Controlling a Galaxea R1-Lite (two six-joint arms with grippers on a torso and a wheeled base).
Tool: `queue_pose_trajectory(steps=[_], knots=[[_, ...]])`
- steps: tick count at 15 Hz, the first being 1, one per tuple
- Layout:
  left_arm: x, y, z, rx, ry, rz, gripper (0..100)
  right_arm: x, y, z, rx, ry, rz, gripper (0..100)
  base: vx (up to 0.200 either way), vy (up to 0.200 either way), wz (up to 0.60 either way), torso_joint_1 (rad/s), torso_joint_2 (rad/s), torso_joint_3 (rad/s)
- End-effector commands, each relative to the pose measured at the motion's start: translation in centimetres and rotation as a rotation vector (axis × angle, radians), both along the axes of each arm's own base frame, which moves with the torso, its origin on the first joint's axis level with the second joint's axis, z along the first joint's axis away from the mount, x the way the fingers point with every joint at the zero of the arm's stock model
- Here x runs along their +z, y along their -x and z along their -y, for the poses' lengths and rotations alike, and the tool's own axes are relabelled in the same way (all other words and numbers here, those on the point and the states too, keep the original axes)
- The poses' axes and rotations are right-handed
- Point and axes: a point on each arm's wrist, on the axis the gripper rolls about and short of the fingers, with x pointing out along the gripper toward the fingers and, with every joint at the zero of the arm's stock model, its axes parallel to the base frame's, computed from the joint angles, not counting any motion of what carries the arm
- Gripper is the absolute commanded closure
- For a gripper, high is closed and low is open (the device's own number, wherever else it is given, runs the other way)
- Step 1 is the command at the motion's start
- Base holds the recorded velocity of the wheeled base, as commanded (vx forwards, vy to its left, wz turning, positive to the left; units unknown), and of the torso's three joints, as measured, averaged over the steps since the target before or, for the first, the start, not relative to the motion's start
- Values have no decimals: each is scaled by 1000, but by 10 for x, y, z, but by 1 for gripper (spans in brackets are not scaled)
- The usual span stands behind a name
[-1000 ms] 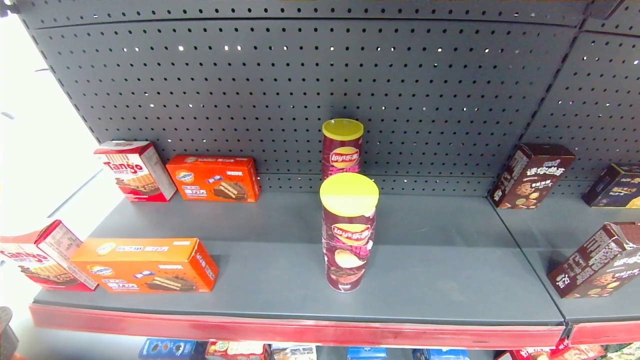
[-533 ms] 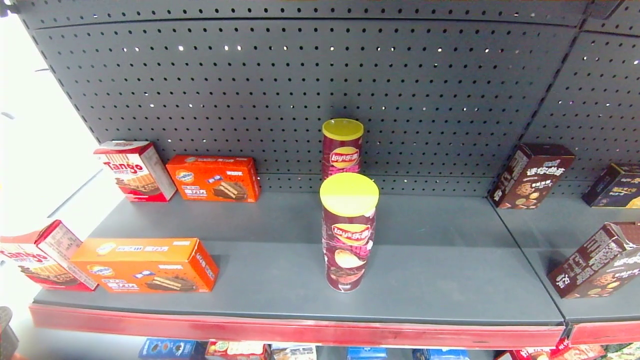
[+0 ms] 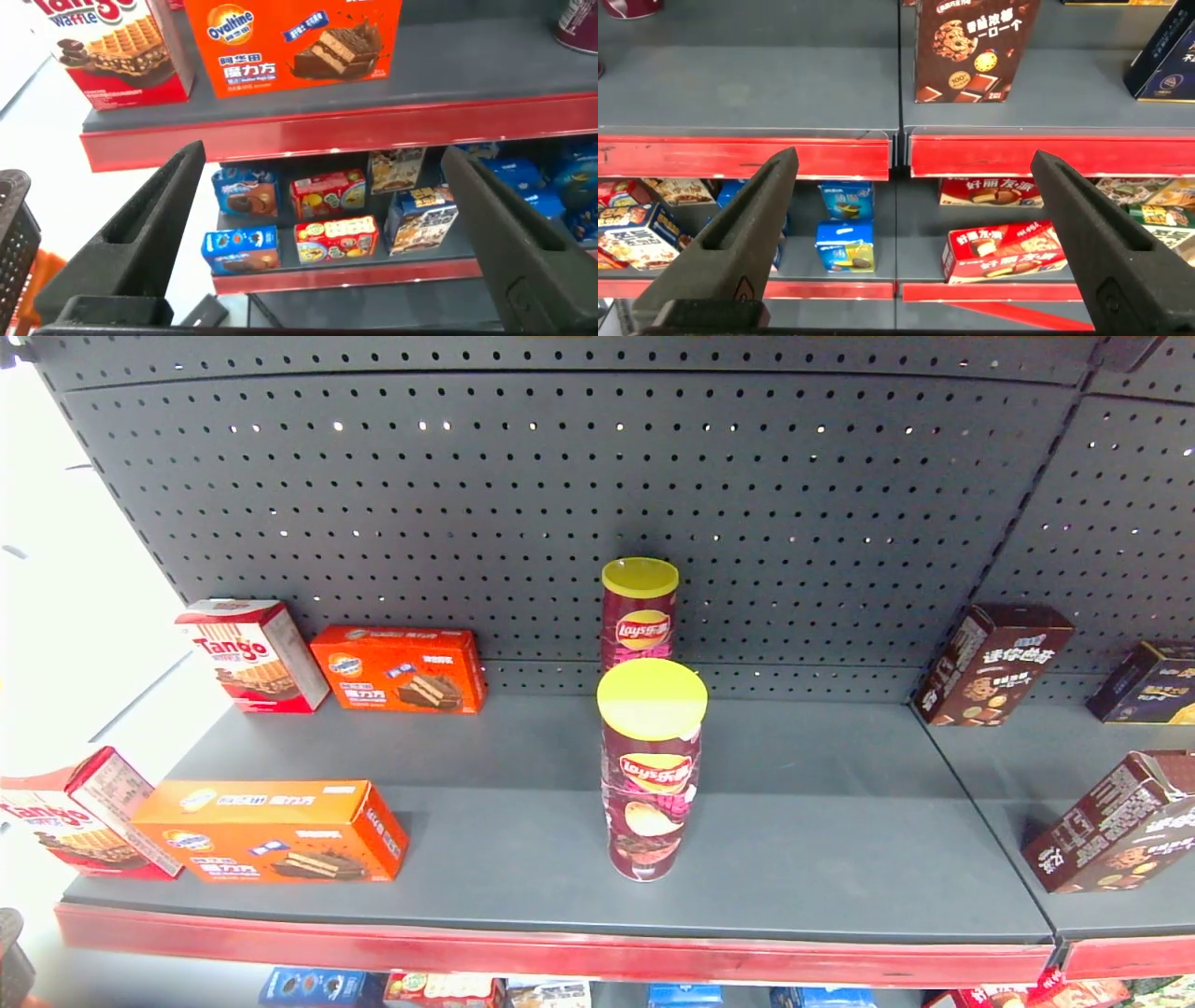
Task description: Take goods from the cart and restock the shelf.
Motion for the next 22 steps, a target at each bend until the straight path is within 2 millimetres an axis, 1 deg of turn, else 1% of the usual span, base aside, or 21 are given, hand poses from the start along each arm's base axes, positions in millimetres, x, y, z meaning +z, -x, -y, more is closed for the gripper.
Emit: queue_pose_trajectory(steps=[1, 7, 9, 11, 13, 16, 22], knots=[[0, 0, 0, 2, 1, 5, 0, 0, 0, 0, 0, 0, -2, 0, 0, 0, 0, 0, 0, 0], [0, 0, 0, 7, -4, 5, 0, 0, 0, 0, 0, 0, -2, 0, 0, 0, 0, 0, 0, 0], [0, 0, -3, 160, 7, 5, 0, 0, 0, 0, 0, 0, -2, 0, 0, 0, 0, 0, 0, 0], [0, 0, -3, 131, 7, 5, 0, 0, 0, 0, 0, 0, -2, 0, 0, 0, 0, 0, 0, 0], [0, 0, 0, -15, 11, 6, 0, 0, 0, 0, 0, 0, -2, 0, 0, 0, 0, 0, 0, 0], [0, 0, 0, 19, 28, 5, 0, 0, 0, 0, 0, 0, -2, 0, 0, 0, 0, 0, 0, 0], [0, 0, 0, 27, 33, 5, 0, 0, 0, 0, 3, 2, -2, 0, 0, 0, 0, 0, 0, 0]])
